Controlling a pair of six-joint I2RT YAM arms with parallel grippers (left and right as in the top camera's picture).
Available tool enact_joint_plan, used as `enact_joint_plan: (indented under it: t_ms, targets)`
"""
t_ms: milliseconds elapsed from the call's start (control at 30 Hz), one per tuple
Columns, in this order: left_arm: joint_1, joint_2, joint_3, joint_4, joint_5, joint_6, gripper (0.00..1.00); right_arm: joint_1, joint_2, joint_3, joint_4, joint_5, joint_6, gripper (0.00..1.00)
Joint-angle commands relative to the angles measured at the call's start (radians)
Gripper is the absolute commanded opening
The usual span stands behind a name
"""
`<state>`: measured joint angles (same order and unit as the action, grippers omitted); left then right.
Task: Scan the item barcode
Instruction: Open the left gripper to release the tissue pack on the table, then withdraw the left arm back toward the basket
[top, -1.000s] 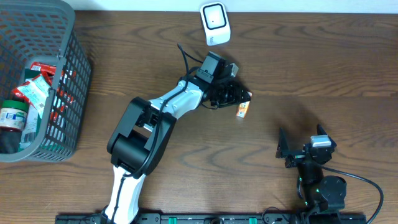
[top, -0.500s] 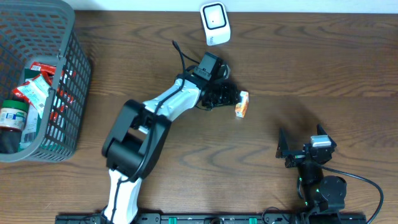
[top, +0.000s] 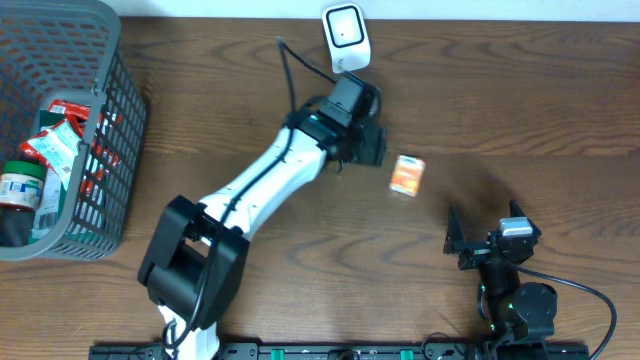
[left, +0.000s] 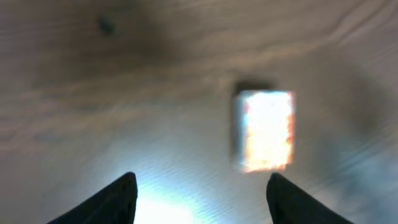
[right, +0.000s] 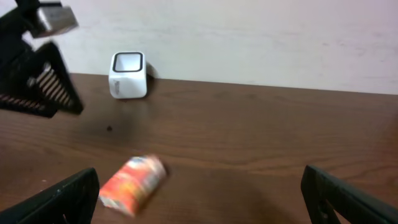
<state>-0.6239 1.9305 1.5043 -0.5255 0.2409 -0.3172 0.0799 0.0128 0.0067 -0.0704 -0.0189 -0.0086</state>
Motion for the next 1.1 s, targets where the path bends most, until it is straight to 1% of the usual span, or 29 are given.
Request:
enact_joint_plan:
  t_ms: [0,233,300,400,433,500,633,867,900,933,1067]
  targets:
    - [-0.056,0.004,0.100,-0.091,-0.251,0.067,0.70,0.006,-0.002,-0.002,-0.004,0.002,-0.008,0.99]
    - [-0.055,0.016,0.115,-0.109,-0.178,0.055,0.70,0.006,-0.002,-0.002,-0.004,0.002,-0.008,0.99]
    - [-0.052,0.016,0.115,-0.126,-0.206,0.050,0.70,0.006,-0.002,-0.002,-0.004,0.002,-0.008,0.99]
    - [-0.021,0.014,0.116,-0.168,-0.289,-0.007,0.70,0.006,-0.002,-0.002,-0.004,0.002,-0.008,0.99]
    - [0.003,0.014,0.116,-0.190,-0.311,-0.035,0.70,0.006,-0.002,-0.002,-0.004,0.002,-0.008,0.99]
    - [0.071,0.014,0.116,-0.252,-0.298,-0.089,0.70,0.006,-0.002,-0.002,-0.004,0.002,-0.008,0.99]
    - [0.177,0.014,0.116,-0.332,-0.306,-0.088,0.71,0.006,-0.002,-0.002,-0.004,0.002,-0.008,0.99]
    - [0.363,0.014,0.116,-0.400,-0.305,-0.089,0.71,0.006,-0.002,-0.002,-0.004,0.002,-0.008,0.99]
    - [0.400,0.014,0.116,-0.428,-0.304,-0.089,0.72,0.006,-0.002,-0.002,-0.004,0.002,-0.008,0.99]
    - [0.414,0.014,0.116,-0.447,-0.304,-0.089,0.83,0.006,-0.002,-0.002,-0.004,0.002,-0.008,0.99]
    - [0.452,0.014,0.114,-0.468,-0.305,-0.089,0.84,0.006,-0.002,-0.002,-0.004,0.002,-0.008,0.99]
